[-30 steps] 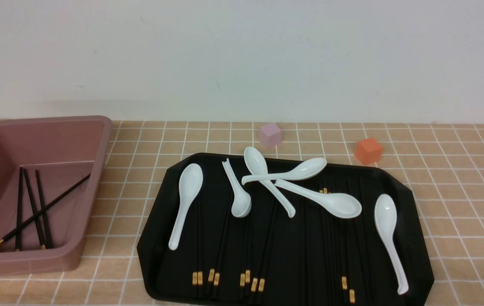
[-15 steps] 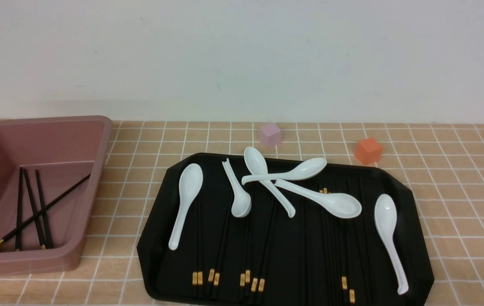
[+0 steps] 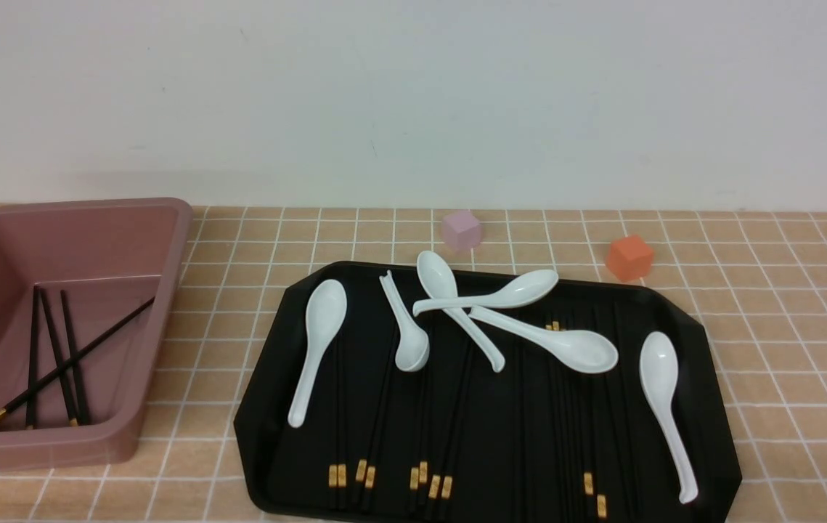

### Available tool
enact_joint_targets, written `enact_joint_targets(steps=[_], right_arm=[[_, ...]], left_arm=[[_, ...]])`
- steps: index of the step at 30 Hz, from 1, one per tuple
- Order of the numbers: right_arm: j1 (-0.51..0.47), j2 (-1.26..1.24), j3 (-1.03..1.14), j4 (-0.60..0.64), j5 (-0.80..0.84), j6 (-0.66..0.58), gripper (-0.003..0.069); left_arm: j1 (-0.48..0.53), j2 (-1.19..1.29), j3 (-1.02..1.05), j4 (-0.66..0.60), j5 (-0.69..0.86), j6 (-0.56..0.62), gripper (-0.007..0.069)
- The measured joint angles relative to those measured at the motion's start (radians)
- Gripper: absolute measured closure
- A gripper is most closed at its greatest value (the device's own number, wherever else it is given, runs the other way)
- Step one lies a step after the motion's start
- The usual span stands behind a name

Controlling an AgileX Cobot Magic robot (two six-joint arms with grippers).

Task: On brown tablecloth take chopsticks from black tray and put them in box.
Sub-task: 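Reach over to the black tray and grasp a pair of chopsticks with the left gripper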

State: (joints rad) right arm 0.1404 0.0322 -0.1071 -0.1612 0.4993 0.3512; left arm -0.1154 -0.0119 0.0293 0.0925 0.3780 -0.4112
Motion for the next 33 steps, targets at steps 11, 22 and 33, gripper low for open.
enact_joint_targets(steps=[11,22,33], right_arm=[[0.000,0.000,0.000,0.000,0.000,0.000,0.0419],[0.000,0.000,0.000,0.000,0.000,0.000,0.0419],[0.000,0.000,0.000,0.000,0.000,0.000,0.0419]], left_arm=[[0.000,0.000,0.000,-0.507,-0.049,-0.307,0.0386],[0.000,0.000,0.000,-0.723,-0.184,-0.388,0.0386],[0.000,0.000,0.000,-0.790,-0.443,-0.419,0.0394]])
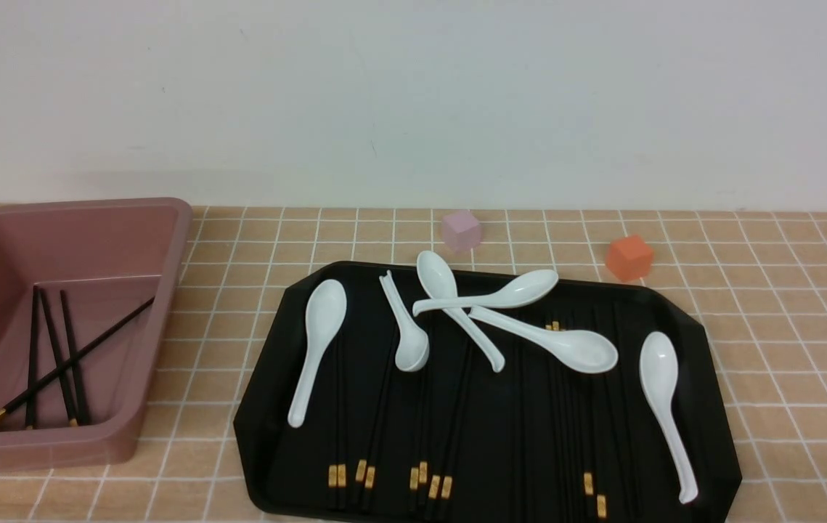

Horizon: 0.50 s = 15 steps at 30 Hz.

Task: On brown tablecloth take chopsticks from black tray and put them in box.
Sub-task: 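Reach over to the black tray and grasp a pair of chopsticks with the left gripper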

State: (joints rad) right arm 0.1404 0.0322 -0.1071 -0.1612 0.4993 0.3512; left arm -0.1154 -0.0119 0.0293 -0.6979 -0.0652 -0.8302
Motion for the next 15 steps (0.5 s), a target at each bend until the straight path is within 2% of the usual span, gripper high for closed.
enact_joint_targets(steps=[4,5,8,10,12,13,15], right_arm=[[0.000,0.000,0.000,0.000,0.000,0.000,0.0419],[0.000,0.000,0.000,0.000,0.000,0.000,0.0419],[0.000,0.000,0.000,0.000,0.000,0.000,0.0419],[0.000,0.000,0.000,0.000,0.000,0.000,0.0419],[0.000,0.000,0.000,0.000,0.000,0.000,0.0419],[0.000,0.000,0.000,0.000,0.000,0.000,0.0419],[0.000,0.000,0.000,0.000,0.000,0.000,0.0419]], left_arm=[[0.000,0.000,-0.018,-0.070,-0.078,-0.043,0.0455],[0.000,0.000,-0.080,-0.064,-0.081,-0.032,0.0515],[0.000,0.019,-0.250,0.004,-0.071,0.089,0.0618],[0.000,0.070,-0.329,0.022,-0.038,0.154,0.0637],[0.000,0.225,-0.482,0.044,0.124,0.280,0.0637],[0.000,0.241,-0.495,0.044,0.143,0.289,0.0637],[0.000,0.438,-0.621,0.089,0.396,0.378,0.0637]])
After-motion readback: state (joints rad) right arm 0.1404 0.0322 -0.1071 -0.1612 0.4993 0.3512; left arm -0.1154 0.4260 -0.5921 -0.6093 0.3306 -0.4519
